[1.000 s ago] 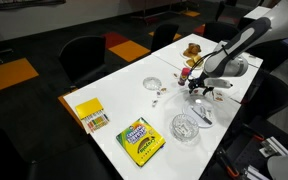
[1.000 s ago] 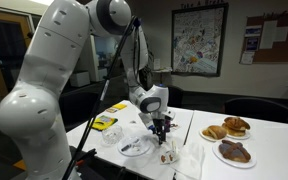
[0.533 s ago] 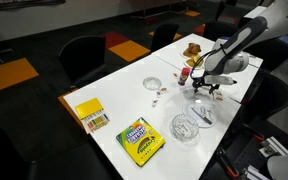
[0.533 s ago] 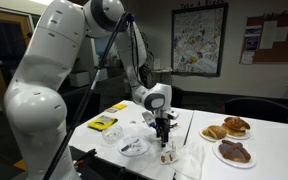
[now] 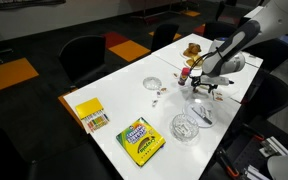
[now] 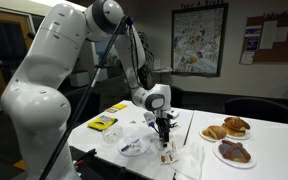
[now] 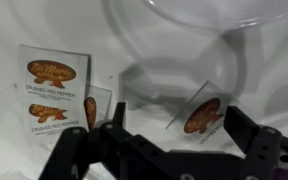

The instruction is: Pick up one object from the table and put it in the bowl

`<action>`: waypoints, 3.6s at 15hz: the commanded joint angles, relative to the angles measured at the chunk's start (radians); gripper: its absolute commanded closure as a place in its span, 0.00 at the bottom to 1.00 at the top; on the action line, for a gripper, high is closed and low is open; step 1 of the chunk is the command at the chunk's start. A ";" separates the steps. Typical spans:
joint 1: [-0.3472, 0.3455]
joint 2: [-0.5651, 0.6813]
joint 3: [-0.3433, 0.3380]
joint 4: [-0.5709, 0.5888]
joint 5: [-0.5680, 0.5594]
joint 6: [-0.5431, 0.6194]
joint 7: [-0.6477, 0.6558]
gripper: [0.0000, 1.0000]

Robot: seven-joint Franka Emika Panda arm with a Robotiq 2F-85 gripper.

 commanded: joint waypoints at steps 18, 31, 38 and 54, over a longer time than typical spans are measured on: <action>-0.062 0.105 0.047 0.026 0.164 0.291 -0.009 0.80; -0.003 -0.036 0.079 -0.074 0.135 0.283 -0.076 0.99; 0.062 -0.200 0.162 -0.151 0.065 0.191 -0.163 0.99; 0.275 -0.303 0.370 -0.239 -0.088 -0.052 -0.151 0.99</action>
